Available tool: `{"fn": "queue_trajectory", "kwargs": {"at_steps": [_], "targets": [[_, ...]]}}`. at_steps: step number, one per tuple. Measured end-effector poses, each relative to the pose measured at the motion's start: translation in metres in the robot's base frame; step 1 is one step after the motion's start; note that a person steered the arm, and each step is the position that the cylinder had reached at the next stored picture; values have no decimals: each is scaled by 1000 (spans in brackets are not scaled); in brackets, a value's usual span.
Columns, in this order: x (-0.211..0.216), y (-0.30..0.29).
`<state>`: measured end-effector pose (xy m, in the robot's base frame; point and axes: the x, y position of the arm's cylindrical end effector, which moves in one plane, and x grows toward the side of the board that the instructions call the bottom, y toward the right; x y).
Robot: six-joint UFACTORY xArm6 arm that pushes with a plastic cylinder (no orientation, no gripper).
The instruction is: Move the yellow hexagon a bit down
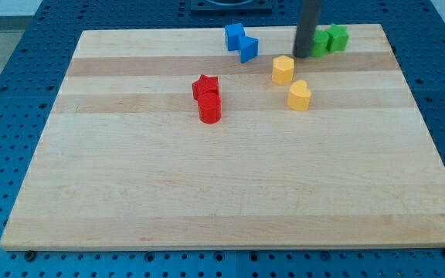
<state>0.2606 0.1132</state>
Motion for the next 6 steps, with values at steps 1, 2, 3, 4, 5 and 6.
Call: {"fn": "queue_trajectory", "kwargs": {"at_steps": [1,2,3,4,5,6], "targets": [[23,-4],[59,-18],[71,-21],[58,-58],[61,-58],[107,-58]]}}
